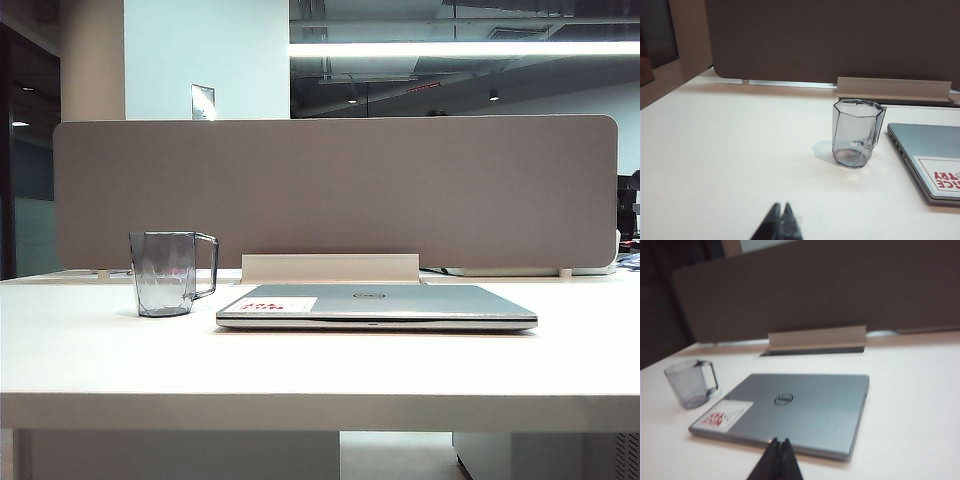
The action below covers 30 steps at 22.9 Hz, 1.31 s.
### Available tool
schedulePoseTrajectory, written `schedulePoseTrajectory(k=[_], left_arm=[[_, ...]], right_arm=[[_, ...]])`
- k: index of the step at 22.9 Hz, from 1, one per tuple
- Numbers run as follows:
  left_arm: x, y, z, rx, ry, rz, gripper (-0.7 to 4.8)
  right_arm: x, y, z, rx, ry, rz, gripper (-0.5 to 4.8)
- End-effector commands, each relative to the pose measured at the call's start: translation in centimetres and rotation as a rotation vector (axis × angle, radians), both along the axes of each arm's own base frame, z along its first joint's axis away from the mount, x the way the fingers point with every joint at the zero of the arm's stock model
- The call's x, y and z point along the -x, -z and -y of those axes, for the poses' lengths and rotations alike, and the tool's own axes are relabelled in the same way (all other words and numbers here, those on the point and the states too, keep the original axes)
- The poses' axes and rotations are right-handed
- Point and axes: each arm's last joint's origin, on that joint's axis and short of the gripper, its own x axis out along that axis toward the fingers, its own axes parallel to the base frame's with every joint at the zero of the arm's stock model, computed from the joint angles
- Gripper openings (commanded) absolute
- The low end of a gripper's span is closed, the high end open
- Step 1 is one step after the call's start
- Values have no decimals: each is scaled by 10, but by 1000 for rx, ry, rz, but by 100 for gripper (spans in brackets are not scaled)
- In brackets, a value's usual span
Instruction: Pick up the water cup and place it on the side of the laptop close to you.
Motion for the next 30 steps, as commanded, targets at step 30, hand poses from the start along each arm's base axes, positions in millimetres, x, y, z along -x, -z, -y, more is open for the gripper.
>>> schedulePoseTrajectory(k=[30], left_arm=[[0, 1, 0, 4, 4, -21, -3]], right_arm=[[-132, -44, -97, 59, -297, -183, -6]])
